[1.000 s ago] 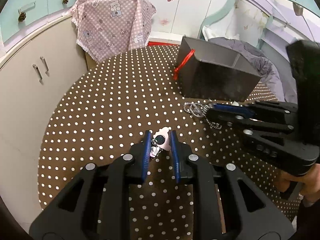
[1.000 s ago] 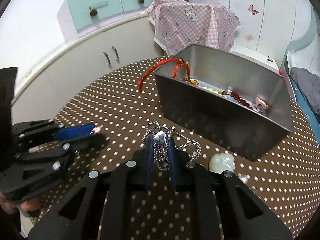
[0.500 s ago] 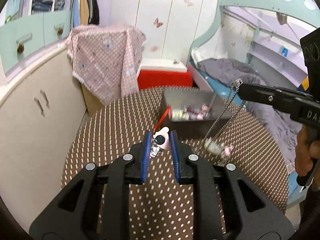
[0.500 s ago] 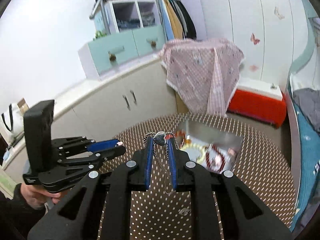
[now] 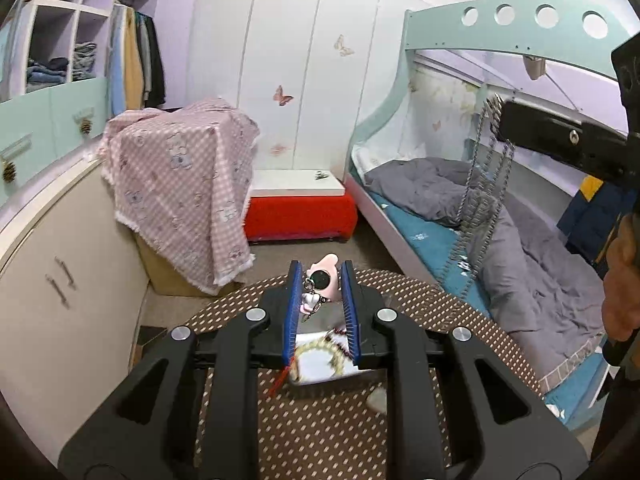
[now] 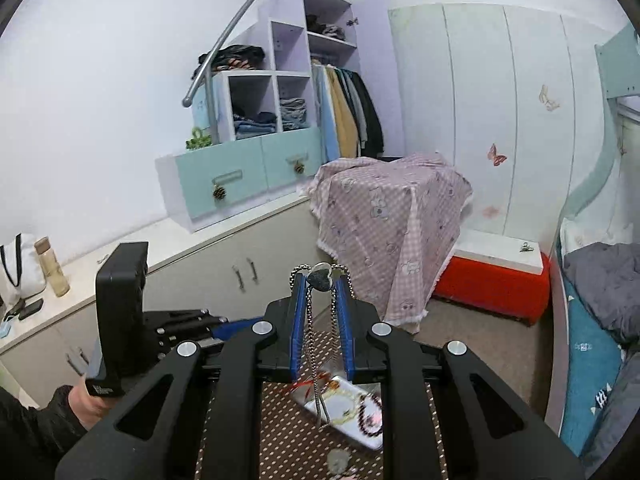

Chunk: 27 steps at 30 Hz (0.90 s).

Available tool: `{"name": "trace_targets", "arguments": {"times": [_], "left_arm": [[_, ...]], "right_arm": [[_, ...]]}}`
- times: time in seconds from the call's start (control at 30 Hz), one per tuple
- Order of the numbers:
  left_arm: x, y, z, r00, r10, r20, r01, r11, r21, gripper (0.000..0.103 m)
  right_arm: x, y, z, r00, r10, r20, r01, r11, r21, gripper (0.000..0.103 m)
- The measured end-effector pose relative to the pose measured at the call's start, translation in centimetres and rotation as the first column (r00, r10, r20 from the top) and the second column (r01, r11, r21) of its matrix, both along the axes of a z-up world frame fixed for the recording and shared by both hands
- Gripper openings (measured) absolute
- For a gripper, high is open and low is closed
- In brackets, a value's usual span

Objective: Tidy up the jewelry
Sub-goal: 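Lift the chain and charm over the grey box and open both tools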

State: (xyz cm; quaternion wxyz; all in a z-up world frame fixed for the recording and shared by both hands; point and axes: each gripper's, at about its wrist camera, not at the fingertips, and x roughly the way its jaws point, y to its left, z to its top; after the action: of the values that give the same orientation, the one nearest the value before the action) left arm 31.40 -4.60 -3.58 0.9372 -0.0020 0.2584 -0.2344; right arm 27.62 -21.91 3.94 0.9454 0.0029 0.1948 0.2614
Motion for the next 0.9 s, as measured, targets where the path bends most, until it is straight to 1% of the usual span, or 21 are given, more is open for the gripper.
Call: {"name": "trace_targets", "arguments": {"times": [0.1, 0.17, 0.2, 0.27, 0.3, 0.33, 0.37, 0.4, 0.43, 0.47, 0.53, 0.57, 0.63, 0.67, 0.73, 0.9], "left_arm": [[1.2, -1.2, -0.4, 1.0, -0.016, -0.022, 0.016, 1.0, 0.0, 0.02], [1.7, -1.8, -0.8, 0.999, -0.031, -0.039, 0.031, 1.0, 0.001, 0.02], [2.2, -2.2, -1.3, 0.998, -0.043, -0.054, 0.043, 0.999, 0.003, 0.02], [2.8, -2.7, -2.1, 0.996, -0.044, -0.078, 0.046, 0.999, 0.023, 0.02], [3.2, -3.0, -2.5, 0.995, -0.04, -0.087, 0.043, 0.998, 0.035, 0.024], [3.6, -3.2, -3.1, 0.994, -0.026, -0.104, 0.032, 0.998, 0.059, 0.055], [3.8, -3.1, -3.5, 0.994, 0.008, -0.107, 0.0, 0.997, 0.078, 0.077], [3.6, -2.7, -3.8, 0.995, 0.067, -0.075, -0.061, 0.995, 0.082, 0.095], [3.4, -2.3, -3.9, 0.995, 0.086, -0.059, -0.082, 0.994, 0.072, 0.095], [3.4, -1.9, -4.1, 0.993, 0.093, -0.068, -0.089, 0.994, 0.064, 0.095], [3.2, -1.1, -4.3, 0.99, 0.118, -0.08, -0.114, 0.992, 0.053, 0.095], [2.9, -0.5, -4.3, 0.987, 0.14, -0.074, -0.136, 0.989, 0.05, 0.095], [2.5, 0.4, -4.2, 0.984, 0.162, -0.068, -0.16, 0.986, 0.043, 0.095], [2.2, 0.7, -4.1, 0.983, 0.173, -0.065, -0.171, 0.985, 0.039, 0.095], [1.5, 1.3, -3.8, 0.98, 0.193, -0.056, -0.191, 0.981, 0.03, 0.095], [-0.2, 2.0, -2.6, 0.976, 0.218, -0.01, -0.218, 0.976, 0.018, 0.095]], "right_arm": [[1.3, -0.4, -0.4, 1.0, -0.01, -0.019, 0.011, 1.0, 0.009, 0.013], [2.1, -0.5, -1.2, 0.999, -0.025, -0.035, 0.025, 1.0, -0.008, 0.013], [2.7, -0.5, -2.1, 0.998, -0.038, -0.054, 0.037, 0.999, -0.021, 0.014], [3.7, -0.5, -3.8, 0.993, -0.041, -0.108, 0.04, 0.999, -0.013, 0.014], [4.4, -0.6, -5.0, 0.989, -0.05, -0.139, 0.049, 0.999, -0.013, 0.016], [5.0, -0.9, -6.3, 0.983, -0.066, -0.171, 0.066, 0.998, -0.008, 0.016], [5.6, -1.2, -7.1, 0.976, -0.077, -0.203, 0.079, 0.997, -0.002, 0.017], [6.2, -1.5, -8.2, 0.967, -0.089, -0.237, 0.093, 0.996, 0.004, 0.024], [6.7, -1.9, -9.2, 0.959, -0.104, -0.263, 0.111, 0.994, 0.012, 0.034], [6.9, -2.2, -9.7, 0.954, -0.114, -0.278, 0.124, 0.992, 0.019, 0.041], [6.9, -3.2, -10.6, 0.943, -0.133, -0.303, 0.159, 0.986, 0.06, 0.083], [6.7, -3.6, -10.8, 0.942, -0.139, -0.305, 0.171, 0.982, 0.082, 0.089], [6.3, -4.3, -11.0, 0.942, -0.137, -0.307, 0.182, 0.975, 0.125, 0.094], [5.9, -4.4, -11.0, 0.942, -0.144, -0.304, 0.19, 0.973, 0.127, 0.095], [5.5, -4.7, -10.9, 0.937, -0.182, -0.297, 0.223, 0.968, 0.112, 0.095], [4.7, -5.2, -10.8, 0.933, -0.214, -0.288, 0.255, 0.961, 0.112, 0.095]]}}
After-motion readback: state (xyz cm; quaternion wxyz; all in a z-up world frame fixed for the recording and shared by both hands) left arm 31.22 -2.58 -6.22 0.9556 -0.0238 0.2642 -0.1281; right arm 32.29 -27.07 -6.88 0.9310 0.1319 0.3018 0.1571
